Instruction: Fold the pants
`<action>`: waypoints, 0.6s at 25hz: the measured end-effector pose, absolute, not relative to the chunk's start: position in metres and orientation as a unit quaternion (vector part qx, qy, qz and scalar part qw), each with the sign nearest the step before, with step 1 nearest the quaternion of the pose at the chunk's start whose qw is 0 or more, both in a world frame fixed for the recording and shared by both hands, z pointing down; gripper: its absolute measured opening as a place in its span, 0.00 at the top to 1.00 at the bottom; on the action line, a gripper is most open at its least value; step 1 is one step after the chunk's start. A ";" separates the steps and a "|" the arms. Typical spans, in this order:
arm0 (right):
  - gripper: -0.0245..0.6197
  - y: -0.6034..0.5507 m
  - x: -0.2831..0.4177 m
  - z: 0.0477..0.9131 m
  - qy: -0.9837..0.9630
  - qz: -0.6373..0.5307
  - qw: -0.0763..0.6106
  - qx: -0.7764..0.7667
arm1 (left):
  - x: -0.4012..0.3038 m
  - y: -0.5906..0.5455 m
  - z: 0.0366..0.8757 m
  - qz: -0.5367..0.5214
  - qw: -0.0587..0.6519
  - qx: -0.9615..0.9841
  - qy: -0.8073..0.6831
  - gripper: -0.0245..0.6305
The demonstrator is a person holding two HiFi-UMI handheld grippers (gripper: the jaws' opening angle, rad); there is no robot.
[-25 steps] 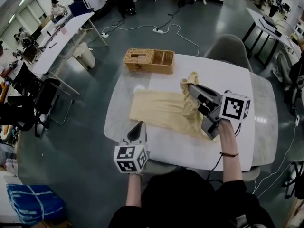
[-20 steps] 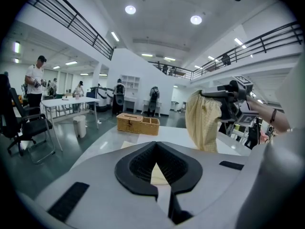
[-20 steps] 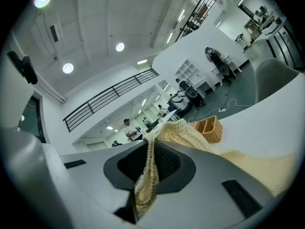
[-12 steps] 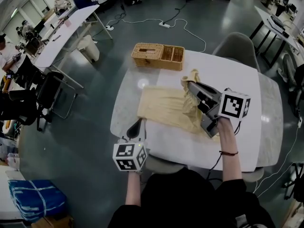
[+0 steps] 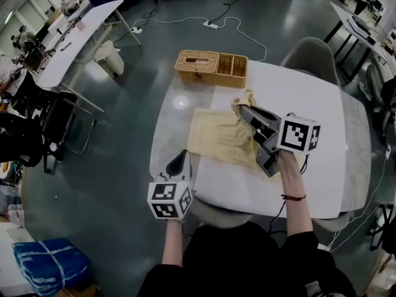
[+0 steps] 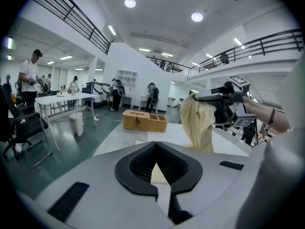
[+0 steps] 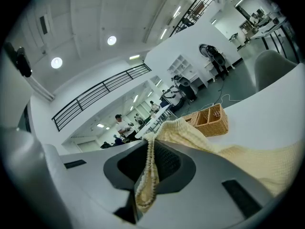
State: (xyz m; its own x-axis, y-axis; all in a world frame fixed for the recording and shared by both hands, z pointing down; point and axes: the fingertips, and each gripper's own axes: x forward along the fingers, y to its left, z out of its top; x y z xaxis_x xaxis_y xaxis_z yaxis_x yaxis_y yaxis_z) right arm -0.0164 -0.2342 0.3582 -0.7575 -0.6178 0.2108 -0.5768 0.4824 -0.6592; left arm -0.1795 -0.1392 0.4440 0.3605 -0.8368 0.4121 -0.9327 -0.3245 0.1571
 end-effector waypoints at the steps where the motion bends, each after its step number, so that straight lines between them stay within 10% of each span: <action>1: 0.90 -0.237 -0.022 0.363 0.859 -0.373 0.022 -0.350 | -0.183 -0.141 0.447 0.130 0.189 0.804 -0.549 0.95; 15: 0.90 -0.268 -0.092 0.428 0.849 -0.393 -0.031 -0.352 | -0.217 -0.156 0.487 0.142 0.227 0.804 -0.531 0.95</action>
State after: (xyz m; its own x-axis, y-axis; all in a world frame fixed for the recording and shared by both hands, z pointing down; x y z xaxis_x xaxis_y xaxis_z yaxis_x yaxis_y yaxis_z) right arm -0.0920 -0.2685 0.4284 -0.7506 -0.5730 0.3291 -0.6216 0.4432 -0.6460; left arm -0.2171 -0.1565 0.4870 0.3966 -0.7891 0.4691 -0.9179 -0.3340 0.2143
